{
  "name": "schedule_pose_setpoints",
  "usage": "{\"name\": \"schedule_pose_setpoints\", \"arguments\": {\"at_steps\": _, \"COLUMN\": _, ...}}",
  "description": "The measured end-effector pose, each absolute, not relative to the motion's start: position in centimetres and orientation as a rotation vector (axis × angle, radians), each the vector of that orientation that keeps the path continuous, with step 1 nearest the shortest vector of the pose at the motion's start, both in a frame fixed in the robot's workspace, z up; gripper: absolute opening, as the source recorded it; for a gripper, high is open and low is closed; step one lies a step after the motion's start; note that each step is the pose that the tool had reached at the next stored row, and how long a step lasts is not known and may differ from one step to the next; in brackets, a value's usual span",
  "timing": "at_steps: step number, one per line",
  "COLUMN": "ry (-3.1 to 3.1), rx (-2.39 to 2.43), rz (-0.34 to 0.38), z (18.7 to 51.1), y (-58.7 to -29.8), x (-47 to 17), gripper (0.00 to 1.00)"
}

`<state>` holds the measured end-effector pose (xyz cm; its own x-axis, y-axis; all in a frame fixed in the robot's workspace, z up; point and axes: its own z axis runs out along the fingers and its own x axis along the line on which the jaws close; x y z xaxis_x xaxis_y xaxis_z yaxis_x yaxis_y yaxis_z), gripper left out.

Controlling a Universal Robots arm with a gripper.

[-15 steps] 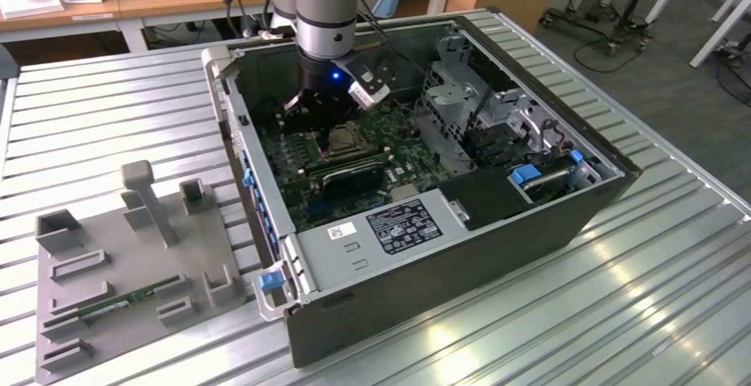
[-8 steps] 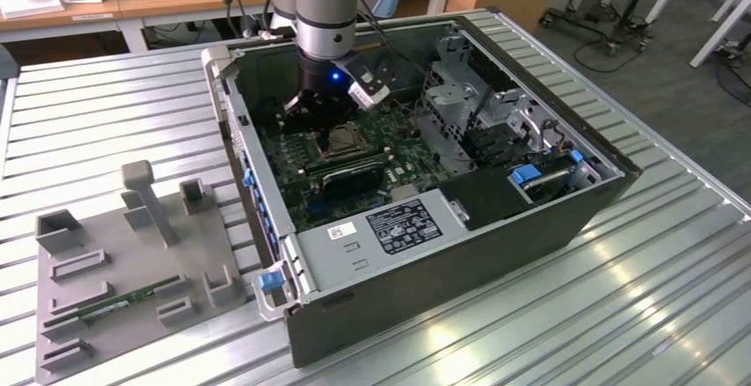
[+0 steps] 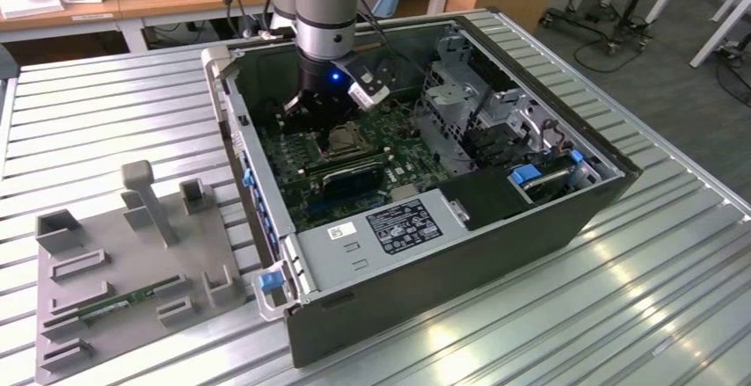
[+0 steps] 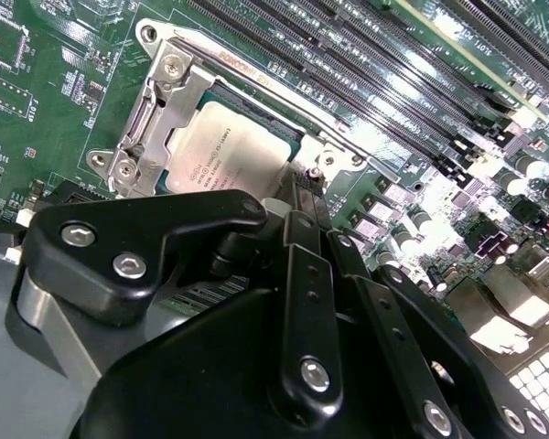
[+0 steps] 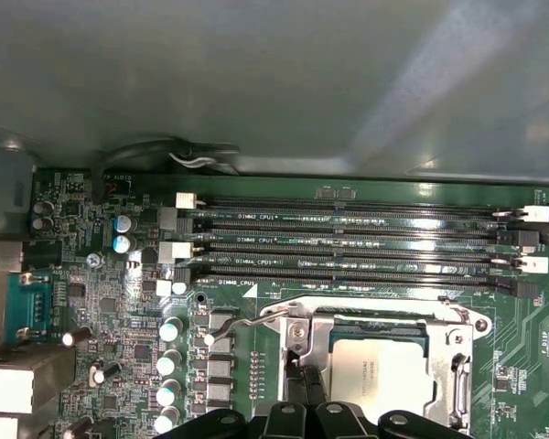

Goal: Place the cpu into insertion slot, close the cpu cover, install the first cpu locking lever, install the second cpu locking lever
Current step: 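Close the cpu cover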

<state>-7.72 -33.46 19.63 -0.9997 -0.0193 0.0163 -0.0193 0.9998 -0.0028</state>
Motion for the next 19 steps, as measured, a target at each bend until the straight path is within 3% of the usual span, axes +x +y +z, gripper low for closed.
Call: {"name": "schedule_pose_setpoints", "arguments": {"at_steps": 19, "ry": -3.125, "rx": 0.03, "rz": 0.006, "z": 19.61, "y": -33.48, "x": -7.73, "gripper": 0.11}}
